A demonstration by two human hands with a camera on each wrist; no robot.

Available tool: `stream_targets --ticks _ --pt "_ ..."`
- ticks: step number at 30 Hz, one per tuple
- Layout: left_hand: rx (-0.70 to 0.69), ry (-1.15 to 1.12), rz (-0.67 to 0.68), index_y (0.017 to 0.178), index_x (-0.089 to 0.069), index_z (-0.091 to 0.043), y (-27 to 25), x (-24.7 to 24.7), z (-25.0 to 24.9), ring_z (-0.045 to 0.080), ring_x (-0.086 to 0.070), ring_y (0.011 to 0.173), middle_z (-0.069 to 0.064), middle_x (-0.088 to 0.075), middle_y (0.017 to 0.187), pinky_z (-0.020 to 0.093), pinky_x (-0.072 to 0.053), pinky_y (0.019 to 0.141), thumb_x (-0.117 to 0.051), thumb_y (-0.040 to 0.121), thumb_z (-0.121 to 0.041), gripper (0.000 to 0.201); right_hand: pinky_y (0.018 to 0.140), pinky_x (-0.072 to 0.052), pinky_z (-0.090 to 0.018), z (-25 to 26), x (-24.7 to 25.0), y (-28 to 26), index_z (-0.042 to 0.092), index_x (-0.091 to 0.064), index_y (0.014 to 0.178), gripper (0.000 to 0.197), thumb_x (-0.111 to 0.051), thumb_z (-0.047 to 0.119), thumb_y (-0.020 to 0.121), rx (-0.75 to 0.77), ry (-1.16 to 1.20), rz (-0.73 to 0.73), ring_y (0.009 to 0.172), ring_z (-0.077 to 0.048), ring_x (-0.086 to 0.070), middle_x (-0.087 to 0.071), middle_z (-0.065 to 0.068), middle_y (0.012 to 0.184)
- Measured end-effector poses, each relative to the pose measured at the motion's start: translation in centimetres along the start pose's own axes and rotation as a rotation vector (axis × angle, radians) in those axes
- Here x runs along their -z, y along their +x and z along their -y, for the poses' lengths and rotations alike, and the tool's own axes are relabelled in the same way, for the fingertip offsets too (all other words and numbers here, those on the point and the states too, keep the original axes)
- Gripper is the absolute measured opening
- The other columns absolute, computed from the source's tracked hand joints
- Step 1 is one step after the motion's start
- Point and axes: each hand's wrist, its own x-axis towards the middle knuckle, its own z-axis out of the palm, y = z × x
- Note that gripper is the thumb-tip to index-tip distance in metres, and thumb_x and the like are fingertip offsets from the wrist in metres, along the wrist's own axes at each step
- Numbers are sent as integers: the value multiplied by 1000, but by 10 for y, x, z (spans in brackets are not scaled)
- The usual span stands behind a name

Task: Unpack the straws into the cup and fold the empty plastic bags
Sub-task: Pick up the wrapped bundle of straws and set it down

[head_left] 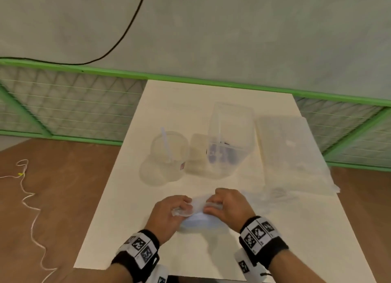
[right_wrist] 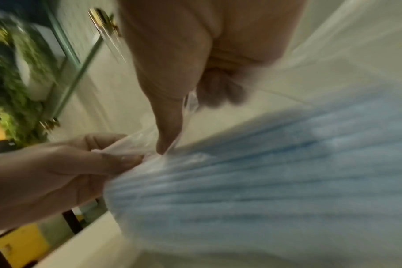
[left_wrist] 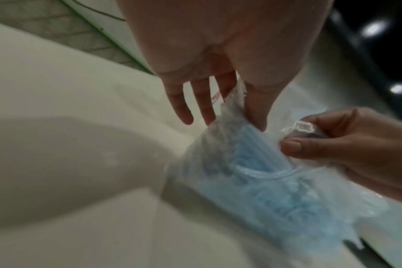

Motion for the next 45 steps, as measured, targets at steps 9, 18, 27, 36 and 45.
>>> stream_targets --ticks 9,18,27,36,45 --pt "49 145 36 83 -72 -55 15 -14 24 -13 -52 110 -43 -61 106 8 -36 99 -71 59 -57 24 86 -46 -26 -27 -22 -1 22 -69 106 29 -66 45 89 -124 84 37 97 -18 -61 -61 4 96" --pt "82 162 -196 73 -75 -26 -16 8 -4 8 -65 76 -11 -73 81 18 -50 72 -85 71 -11 18 80 -44 -26 -32 -31 0 27 -70 112 32 -58 49 92 -79 29 -1 95 -19 -58 -58 2 92" --pt "119 239 -285 73 -74 -28 -28 -2 -12 6 -65 76 -20 -71 79 7 -45 69 -82 74 -8 21 88 -48 -35 -36 -27 -1 24 -74 106 31 -69 47 85 -119 157 -15 95 -19 -61 -61 1 92" --pt "-6 286 -269 76 -74 -21 -21 9 -42 9 -63 77 -19 -70 81 10 -46 70 -78 79 -9 13 92 -23 -22 8 -10 2 39 -65 108 38 -65 60 76 217 82 -283 107 1 -45 -55 16 105" --pt "-102 355 -183 76 -66 -35 -18 6 -65 4 -60 76 -22 -67 83 11 -43 68 -72 86 -13 25 83 -30 -36 26 -17 9 36 -70 86 25 -54 55 90 270 44 -316 79 -4 -59 -67 17 85"
